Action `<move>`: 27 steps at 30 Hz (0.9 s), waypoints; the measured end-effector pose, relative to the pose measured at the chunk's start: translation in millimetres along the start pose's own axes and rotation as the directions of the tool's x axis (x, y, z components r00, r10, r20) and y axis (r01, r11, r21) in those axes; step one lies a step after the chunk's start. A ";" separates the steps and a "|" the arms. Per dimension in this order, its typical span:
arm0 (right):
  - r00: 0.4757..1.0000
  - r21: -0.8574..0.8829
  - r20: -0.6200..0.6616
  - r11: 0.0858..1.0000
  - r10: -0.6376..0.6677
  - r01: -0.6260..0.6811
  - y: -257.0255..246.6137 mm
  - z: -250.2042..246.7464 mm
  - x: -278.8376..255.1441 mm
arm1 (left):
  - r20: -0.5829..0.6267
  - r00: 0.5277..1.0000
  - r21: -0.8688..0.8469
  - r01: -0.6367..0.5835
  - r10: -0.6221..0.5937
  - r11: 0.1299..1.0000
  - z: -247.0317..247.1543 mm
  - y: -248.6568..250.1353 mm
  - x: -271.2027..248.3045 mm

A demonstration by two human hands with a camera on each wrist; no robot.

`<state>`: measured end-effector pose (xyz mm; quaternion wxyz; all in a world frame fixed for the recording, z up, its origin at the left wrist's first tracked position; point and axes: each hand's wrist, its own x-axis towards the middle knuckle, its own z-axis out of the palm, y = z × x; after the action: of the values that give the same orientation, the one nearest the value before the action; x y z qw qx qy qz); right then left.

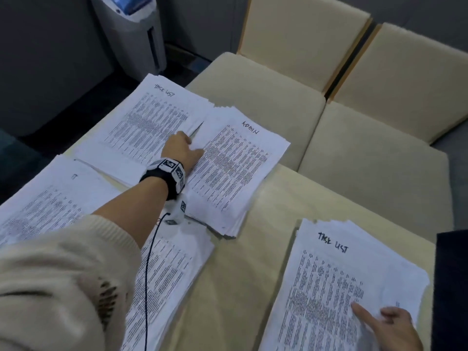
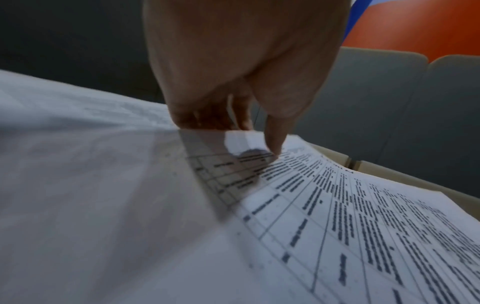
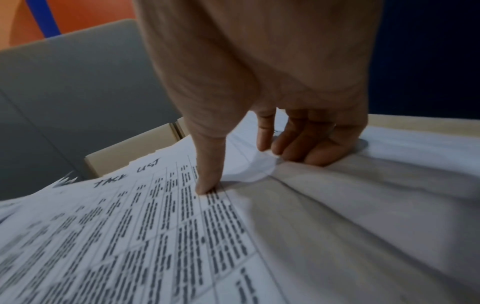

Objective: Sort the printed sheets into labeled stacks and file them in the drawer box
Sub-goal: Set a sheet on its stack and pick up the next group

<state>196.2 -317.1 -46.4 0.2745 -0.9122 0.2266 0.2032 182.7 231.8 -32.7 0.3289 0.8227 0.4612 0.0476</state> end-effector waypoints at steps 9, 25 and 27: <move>0.997 0.123 0.067 0.992 -0.048 0.040 17.2 -16.2 -6.2 | -0.165 0.978 -0.264 -0.170 0.129 0.950 31.6 43.4 -88.9; 0.961 0.404 0.055 0.886 -0.271 0.227 100.8 -43.4 -28.4 | 0.235 0.967 -0.073 -0.085 0.100 0.994 144.0 48.7 -330.9; 0.951 0.471 0.129 0.861 -0.281 0.191 97.4 -45.2 -37.5 | 0.216 0.972 -0.064 -0.083 0.095 0.995 140.9 48.3 -330.7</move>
<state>125.7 -405.3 -33.0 0.5228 -0.8197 0.1259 0.1971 83.1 -116.8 -39.7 0.3975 0.8335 0.3833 -0.0162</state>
